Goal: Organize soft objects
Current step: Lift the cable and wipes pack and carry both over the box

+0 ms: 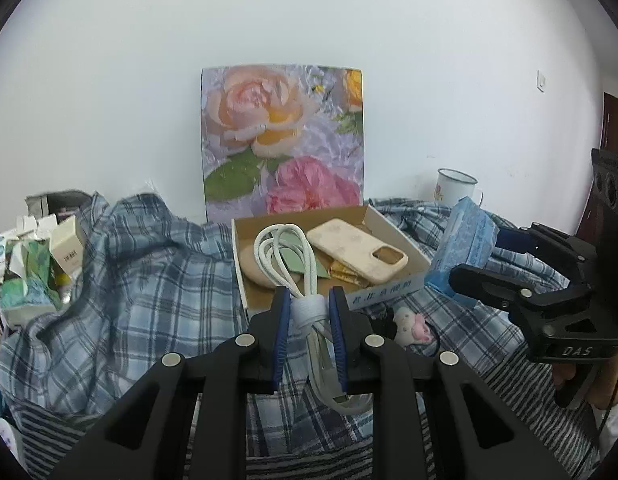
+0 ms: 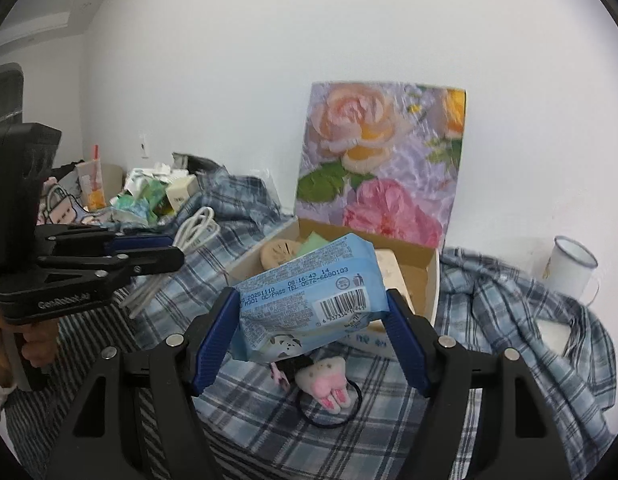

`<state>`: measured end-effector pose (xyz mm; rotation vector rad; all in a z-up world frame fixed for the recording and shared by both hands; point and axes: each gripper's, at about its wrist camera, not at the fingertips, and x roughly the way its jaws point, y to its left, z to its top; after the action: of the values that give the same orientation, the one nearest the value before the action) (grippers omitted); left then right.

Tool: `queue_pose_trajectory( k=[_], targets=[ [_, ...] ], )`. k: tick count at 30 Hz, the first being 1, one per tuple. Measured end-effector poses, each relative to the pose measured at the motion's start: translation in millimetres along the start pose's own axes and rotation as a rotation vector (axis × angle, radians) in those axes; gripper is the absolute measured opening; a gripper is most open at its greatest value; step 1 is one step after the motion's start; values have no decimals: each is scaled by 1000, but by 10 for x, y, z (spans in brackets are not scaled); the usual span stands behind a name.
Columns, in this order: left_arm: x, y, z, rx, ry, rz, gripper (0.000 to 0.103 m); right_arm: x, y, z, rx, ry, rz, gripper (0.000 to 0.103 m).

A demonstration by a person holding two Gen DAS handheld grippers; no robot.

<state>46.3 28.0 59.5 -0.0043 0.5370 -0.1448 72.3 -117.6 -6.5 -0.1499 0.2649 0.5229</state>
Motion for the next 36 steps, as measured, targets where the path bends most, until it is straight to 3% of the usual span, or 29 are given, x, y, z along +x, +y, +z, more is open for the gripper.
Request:
queue_pose_trajectory(
  k=[22, 36],
  targets=[
    [-437, -116, 635, 33, -124, -7, 21, -807, 5, 856, 1, -228, -36, 71],
    [-408, -157, 1237, 41, -196, -20, 21, -897, -13, 1436, -15, -342, -32, 71]
  ],
)
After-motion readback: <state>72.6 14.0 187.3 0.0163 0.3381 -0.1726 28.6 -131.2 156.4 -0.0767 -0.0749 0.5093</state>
